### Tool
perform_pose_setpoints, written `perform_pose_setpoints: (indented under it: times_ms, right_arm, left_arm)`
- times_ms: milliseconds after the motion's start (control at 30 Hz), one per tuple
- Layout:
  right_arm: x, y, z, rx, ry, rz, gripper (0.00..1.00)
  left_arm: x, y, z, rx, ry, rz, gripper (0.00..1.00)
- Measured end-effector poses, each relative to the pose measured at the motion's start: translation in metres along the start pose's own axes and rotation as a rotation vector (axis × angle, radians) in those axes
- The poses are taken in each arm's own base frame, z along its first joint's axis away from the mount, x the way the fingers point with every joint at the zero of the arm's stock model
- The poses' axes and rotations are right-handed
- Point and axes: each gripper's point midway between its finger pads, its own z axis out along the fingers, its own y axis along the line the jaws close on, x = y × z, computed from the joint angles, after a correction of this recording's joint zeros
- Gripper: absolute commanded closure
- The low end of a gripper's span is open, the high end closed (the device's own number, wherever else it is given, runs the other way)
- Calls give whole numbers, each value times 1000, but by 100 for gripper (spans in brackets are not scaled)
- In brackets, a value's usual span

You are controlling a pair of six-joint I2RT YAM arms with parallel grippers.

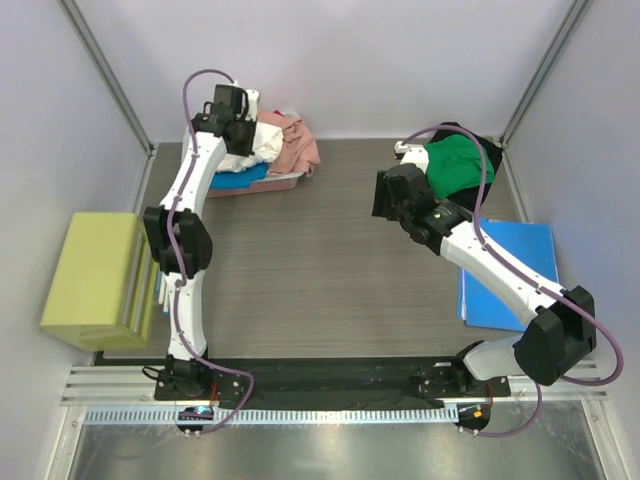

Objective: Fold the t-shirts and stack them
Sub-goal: Grab the tshirt from the pile, then move the tshirt to the center of the board

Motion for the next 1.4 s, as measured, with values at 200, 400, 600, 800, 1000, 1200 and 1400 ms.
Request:
perform_pose_setpoints:
  times_ms: [200,400,600,800,1000,1200,1400]
  right_arm:
    - [0,0,0,-2,1,0,38]
    - [0,0,0,-2,1,0,38]
    - [-1,0,0,-1,-2,1,38]
    - [-2,-1,0,5,-6,2,38]
    - [-11,-6,-8,21,-39,11,38]
    - [-34,-12,-27,25,-112,42,38]
    - [-44,-13,-33,25,-141,53,38]
  left_arm:
    - [-41,-8,-64,63,-140,-24,100]
    - [-64,-35,-142,194,-245,-8,100]
    - [-53,-109,-215,414,-278,156,100]
    - [-29,-165,-303,597,-339,306,100]
    - [2,-183,-341,710,-324,340,100]
    - [92,-204,-299,770,-38,334,100]
    - [139,-211,-255,700,154,328,100]
